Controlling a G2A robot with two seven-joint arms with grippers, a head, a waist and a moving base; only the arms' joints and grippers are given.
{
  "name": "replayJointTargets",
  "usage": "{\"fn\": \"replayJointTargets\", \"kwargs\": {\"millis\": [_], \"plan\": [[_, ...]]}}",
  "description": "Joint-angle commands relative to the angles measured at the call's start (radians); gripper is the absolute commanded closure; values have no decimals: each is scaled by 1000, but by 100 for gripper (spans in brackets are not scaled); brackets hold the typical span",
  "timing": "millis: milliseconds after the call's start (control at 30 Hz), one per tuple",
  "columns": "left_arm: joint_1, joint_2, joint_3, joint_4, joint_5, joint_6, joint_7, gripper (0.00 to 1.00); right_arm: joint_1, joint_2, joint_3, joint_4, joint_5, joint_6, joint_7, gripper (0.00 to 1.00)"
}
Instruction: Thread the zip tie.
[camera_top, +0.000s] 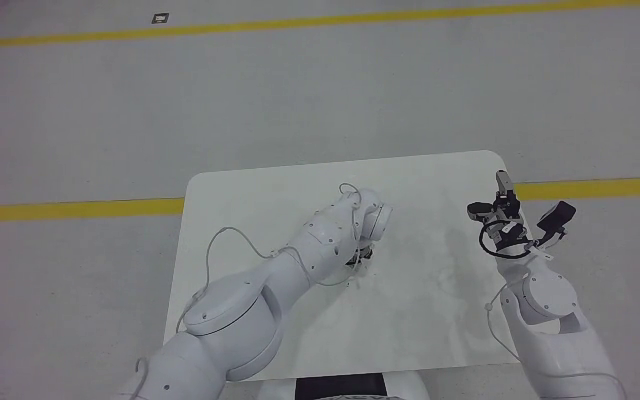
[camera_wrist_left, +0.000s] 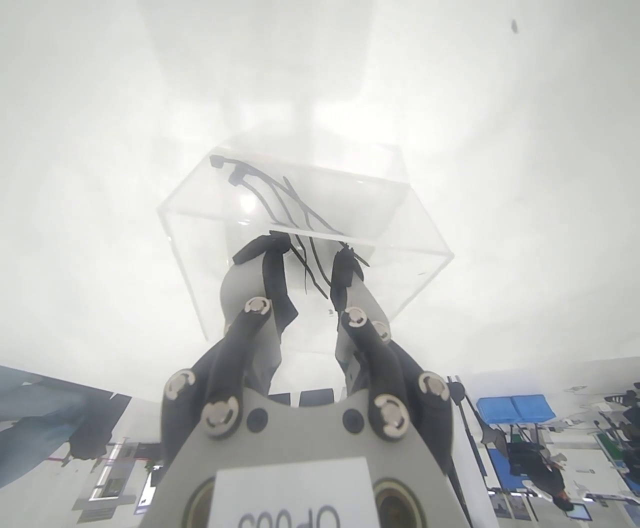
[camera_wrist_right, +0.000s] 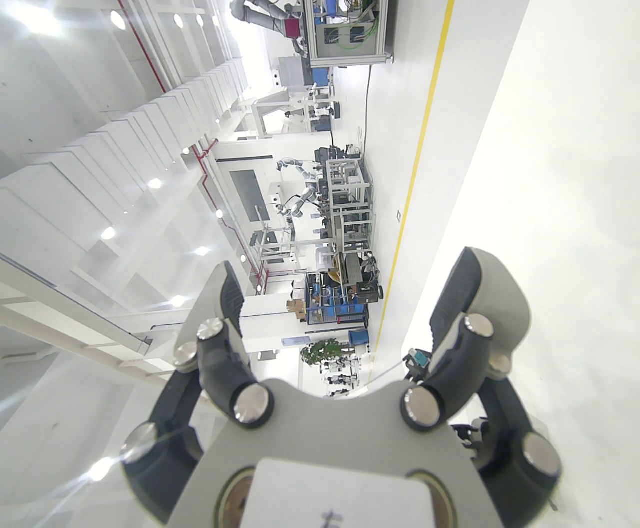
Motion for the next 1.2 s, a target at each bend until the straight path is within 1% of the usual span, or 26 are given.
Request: {"fn": "replayJointTargets", "kwargs": {"millis": [0,33,300,500,767,1000,1167], "plan": [[2,1,-4,0,5,0,0,94,0,0,0,0,0,0,0,0],[2,2,-6,0,6,0,-1,100,0,0,0,0,0,0,0,0],[-2,5,-17,-12,22,0,-13,100,0,0,0,0,0,0,0,0],[-14,10,-29,-37,38,0,-30,100,0,0,0,0,0,0,0,0],[-12,20,-48,-64,59,0,-44,100,0,0,0,0,0,0,0,0],[-13,35,-66,-107,80,0,-77,100,0,0,0,0,0,0,0,0],[-7,55,-83,-160,99,0,-124,100,0,0,0,0,0,0,0,0]]}}
